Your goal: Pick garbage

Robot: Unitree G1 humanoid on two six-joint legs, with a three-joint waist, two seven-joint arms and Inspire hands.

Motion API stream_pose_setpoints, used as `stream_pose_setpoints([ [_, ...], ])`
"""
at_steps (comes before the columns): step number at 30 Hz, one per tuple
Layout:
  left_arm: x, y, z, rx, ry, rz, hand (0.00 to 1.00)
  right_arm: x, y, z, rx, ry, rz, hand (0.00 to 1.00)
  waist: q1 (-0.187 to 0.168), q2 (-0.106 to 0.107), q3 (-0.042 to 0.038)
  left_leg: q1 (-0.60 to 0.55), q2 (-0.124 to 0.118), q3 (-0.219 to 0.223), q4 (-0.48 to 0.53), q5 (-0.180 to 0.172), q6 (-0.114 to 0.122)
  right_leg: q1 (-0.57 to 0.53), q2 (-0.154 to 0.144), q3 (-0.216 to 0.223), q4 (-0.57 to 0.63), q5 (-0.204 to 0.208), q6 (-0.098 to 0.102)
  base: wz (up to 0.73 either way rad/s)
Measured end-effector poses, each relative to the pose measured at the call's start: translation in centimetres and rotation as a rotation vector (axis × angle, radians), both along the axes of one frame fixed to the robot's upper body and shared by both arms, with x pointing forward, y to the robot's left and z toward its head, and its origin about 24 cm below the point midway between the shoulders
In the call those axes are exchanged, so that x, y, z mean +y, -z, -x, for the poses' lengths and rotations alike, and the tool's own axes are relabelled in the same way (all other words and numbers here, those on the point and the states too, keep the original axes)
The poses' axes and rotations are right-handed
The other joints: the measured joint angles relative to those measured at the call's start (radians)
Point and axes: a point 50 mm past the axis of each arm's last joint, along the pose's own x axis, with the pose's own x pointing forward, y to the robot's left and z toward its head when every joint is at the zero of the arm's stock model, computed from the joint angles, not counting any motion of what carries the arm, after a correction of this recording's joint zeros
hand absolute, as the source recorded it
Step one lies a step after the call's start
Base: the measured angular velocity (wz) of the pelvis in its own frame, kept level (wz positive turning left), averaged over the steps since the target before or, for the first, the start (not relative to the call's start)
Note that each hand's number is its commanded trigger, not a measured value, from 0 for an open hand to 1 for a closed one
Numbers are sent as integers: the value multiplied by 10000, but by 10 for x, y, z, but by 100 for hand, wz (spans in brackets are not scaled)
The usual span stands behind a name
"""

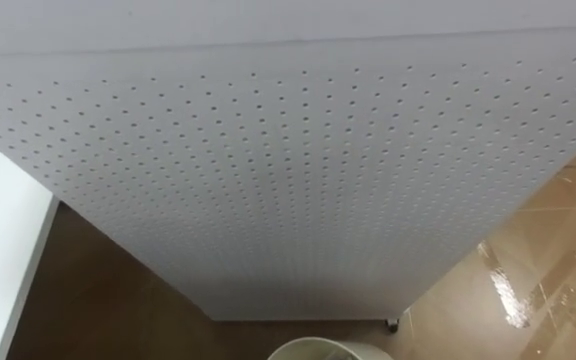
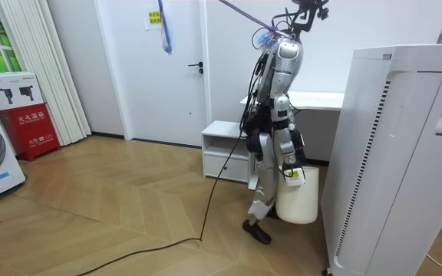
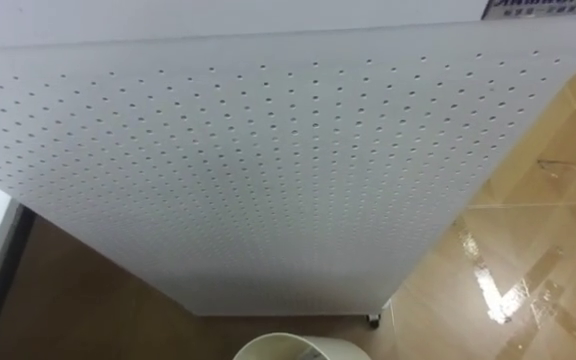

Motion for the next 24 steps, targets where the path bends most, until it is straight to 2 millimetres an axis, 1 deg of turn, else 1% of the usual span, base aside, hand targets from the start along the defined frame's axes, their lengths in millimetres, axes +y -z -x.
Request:
stream_pose_setpoints([
  [3,10,4,8,257,-347,-114,0,-7,4,12,369,200,-82,100,-11,-68,-28,463,-9,139,-302,-1,2,404,12,0,-223,32,50,0],
  [4,12,5,10,299,-464,-118,0,-9,6,16,456,283,-104,100,-7,-80,-23,564,-14,127,-337,-1,2,517,23,1,-292,48,74,-4],
  [7,23,8,21,500,-897,-215,0,-14,10,30,649,431,-123,100,-10,-176,-62,1124,-44,123,-669,-3,5,1057,92,24,-672,125,147,0],
  [8,26,10,29,632,-1124,-186,0,-17,12,39,834,540,-108,100,-32,-224,-105,1389,-72,125,-780,-5,5,1325,105,41,-816,144,177,0],
  [10,30,11,36,638,-1412,-124,0,-21,14,49,931,781,-298,100,-94,-287,-186,1833,-131,139,-1006,-7,5,1787,126,35,-1065,155,243,6],
  [11,32,13,41,742,-1555,-138,0,-22,15,55,1010,914,-375,100,-120,-346,-256,2092,-165,138,-1115,-10,4,2066,137,39,-1224,156,284,7],
  [12,35,14,46,827,-1715,-166,0,-23,16,60,1112,1024,-419,100,-166,-390,-286,2369,-180,143,-1219,-44,-5,2378,162,31,-1381,164,320,5],
  [13,36,14,49,867,-1799,-189,0,-23,16,61,1145,1084,-447,100,-175,-414,-295,2508,-188,151,-1271,-49,-7,2525,173,30,-1473,175,339,0],
  [15,41,15,55,951,-2106,-184,0,-26,18,71,1288,1374,-525,100,-192,-439,-372,2922,-197,130,-1337,-162,-25,3054,251,3,-1824,219,397,0],
  [16,42,15,56,968,-2168,-194,0,-27,19,74,1337,1447,-521,100,-189,-437,-382,3009,-190,132,-1338,-201,-27,3183,282,4,-1913,234,411,0],
  [17,45,15,58,996,-2380,-205,0,-28,19,78,1426,1598,-530,100,-188,-445,-409,3165,-186,142,-1337,-254,-42,3405,316,4,-2058,260,425,-4],
  [19,51,16,61,1051,-2815,-238,0,-30,20,81,1472,1787,-512,100,-152,-454,-418,3419,-189,164,-1359,-326,-62,3685,336,21,-2190,269,436,-7],
  [21,60,18,68,1312,-3546,-271,0,-33,22,90,1760,1976,-452,100,-175,-485,-403,3770,-187,208,-1378,-434,-88,4015,356,33,-2361,272,451,-8],
  [22,62,19,70,1405,-3752,-261,0,-34,22,90,1785,2024,-444,100,-164,-450,-423,3848,-186,210,-1385,-460,-96,4114,371,39,-2429,278,461,-5],
  [24,69,23,80,1764,-4402,-286,0,-35,23,94,1893,2238,-436,100,-167,-502,-403,4121,-192,192,-1469,-529,-120,4414,406,60,-2605,283,483,0],
])
